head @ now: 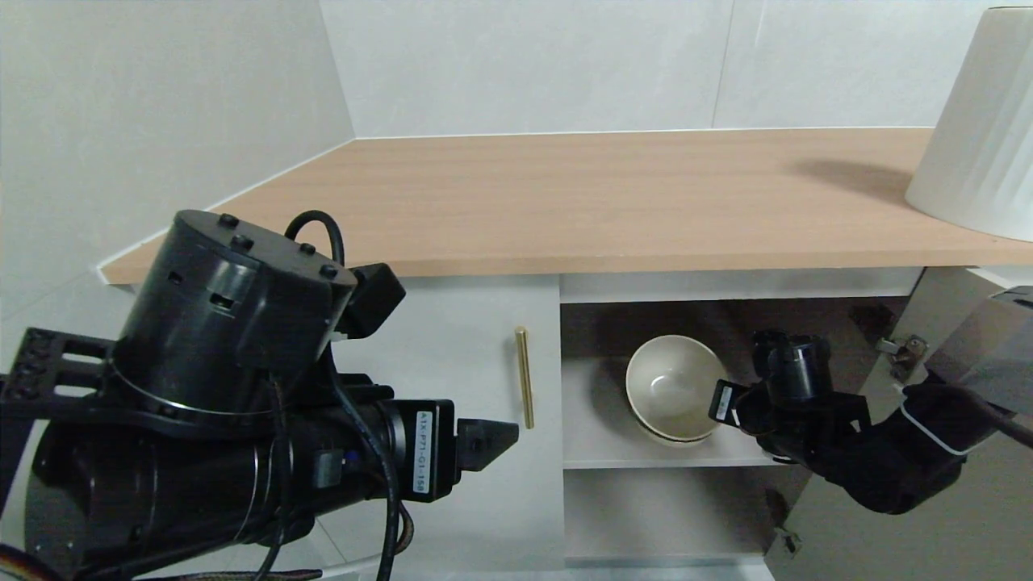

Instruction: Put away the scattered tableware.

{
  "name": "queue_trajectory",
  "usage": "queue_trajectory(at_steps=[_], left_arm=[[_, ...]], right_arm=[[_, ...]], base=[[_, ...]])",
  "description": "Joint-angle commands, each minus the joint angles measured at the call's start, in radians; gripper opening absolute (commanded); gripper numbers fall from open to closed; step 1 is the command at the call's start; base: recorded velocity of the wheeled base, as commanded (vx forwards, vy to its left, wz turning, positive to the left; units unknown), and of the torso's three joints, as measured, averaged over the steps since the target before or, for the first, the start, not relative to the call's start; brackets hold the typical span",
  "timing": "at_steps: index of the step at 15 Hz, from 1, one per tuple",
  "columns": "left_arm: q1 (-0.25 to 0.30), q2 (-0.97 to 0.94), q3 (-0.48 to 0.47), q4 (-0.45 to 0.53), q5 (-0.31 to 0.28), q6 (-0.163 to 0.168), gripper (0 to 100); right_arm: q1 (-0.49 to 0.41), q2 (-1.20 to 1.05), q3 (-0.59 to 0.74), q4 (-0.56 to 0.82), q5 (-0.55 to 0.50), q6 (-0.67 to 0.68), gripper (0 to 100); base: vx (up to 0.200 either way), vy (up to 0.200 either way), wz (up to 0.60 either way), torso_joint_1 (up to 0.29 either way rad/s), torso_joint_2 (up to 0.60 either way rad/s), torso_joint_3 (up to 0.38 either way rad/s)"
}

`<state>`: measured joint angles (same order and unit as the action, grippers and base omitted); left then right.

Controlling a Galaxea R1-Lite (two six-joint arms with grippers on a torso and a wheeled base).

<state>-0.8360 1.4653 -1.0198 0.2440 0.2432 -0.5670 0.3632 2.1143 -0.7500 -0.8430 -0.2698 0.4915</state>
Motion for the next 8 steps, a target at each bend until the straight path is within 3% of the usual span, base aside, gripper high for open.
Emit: queue_trajectory(at_steps=[1, 8], left_arm=[[0.0, 0.006, 0.001, 0.0, 0.001, -0.001, 100], [0.0, 0.009, 0.001, 0.0, 0.001, -0.001, 100]], right_arm=[[-0.021, 0.044, -0.022, -0.001, -0.002, 0.001, 0], [-0.04, 0.092, -0.051, -0.001, -0.006, 0.001, 0]], base=[[0.0, 0.0, 0.0, 0.0, 0.0, 0.0], [0.0, 0.0, 0.0, 0.0, 0.0, 0.0]])
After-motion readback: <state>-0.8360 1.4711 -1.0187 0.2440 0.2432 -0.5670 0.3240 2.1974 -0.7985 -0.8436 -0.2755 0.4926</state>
